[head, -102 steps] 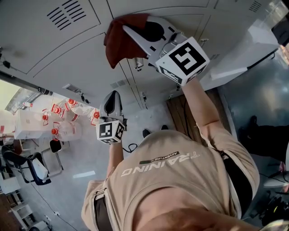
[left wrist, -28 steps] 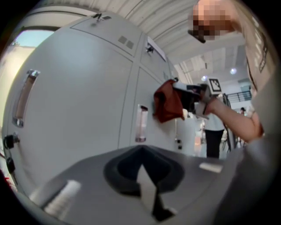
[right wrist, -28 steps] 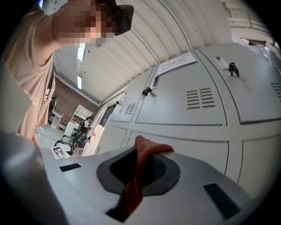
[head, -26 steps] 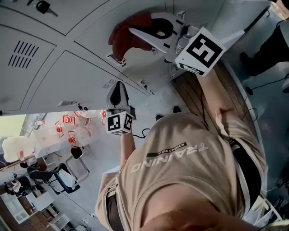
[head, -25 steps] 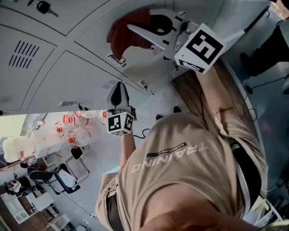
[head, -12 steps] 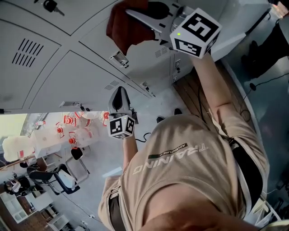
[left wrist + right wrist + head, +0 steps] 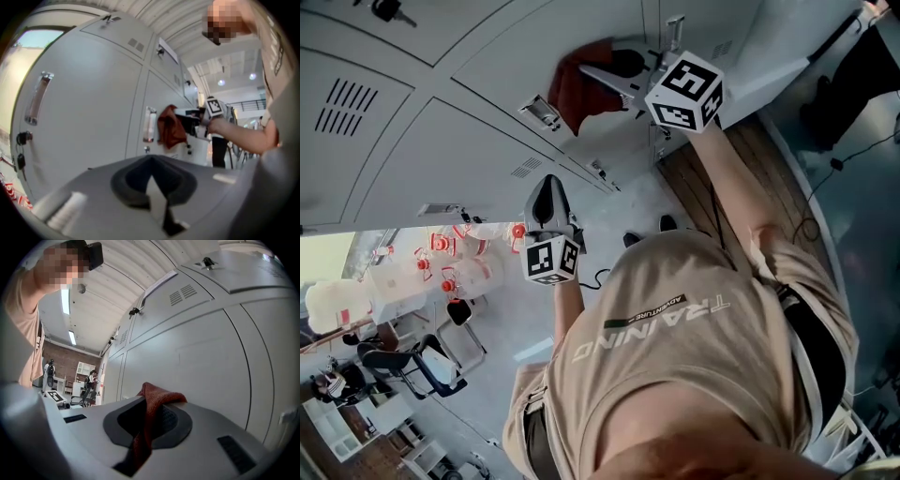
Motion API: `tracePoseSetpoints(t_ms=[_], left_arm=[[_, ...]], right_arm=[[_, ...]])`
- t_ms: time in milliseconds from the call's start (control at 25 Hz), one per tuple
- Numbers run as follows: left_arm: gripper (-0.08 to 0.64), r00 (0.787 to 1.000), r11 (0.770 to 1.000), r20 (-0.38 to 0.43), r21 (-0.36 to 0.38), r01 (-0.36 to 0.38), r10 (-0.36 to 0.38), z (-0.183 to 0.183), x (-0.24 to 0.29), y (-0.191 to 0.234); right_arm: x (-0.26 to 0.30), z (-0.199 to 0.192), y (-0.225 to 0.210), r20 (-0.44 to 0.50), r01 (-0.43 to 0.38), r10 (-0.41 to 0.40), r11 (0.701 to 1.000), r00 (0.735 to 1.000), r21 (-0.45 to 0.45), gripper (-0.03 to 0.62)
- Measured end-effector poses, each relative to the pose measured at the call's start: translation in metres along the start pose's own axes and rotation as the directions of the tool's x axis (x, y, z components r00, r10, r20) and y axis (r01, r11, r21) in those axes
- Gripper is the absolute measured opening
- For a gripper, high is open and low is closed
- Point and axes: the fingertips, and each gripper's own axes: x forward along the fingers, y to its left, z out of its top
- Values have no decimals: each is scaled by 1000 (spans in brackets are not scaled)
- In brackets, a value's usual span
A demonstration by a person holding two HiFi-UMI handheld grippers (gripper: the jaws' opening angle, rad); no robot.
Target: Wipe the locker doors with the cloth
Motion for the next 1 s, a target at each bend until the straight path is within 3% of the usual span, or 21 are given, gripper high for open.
tracePoseSetpoints(t_ms=[240, 440, 640, 840, 1000], left_arm=[[5, 1000, 1000, -2, 4, -29, 29, 0, -12, 5], [5, 999, 999, -16, 5, -49, 49, -3, -22, 10], [5, 998, 998, -39, 6, -56, 56, -7, -28, 11], [5, 997, 999, -60, 13, -40, 41, -10, -29, 7], [5, 997, 1000, -71, 20, -9, 10, -13, -26, 3]], right_arm=[[-5, -103, 7, -174, 6, -8, 1000, 985, -9, 28], [-10, -194, 10, -344, 26, 8, 995, 939, 93, 28], [-11, -245, 15, -389, 22, 44, 986, 920, 164, 28], [-16, -307, 18, -500, 72, 30, 980, 865, 184, 28], [-26, -333, 17, -563, 153, -25, 972, 826, 181, 28]])
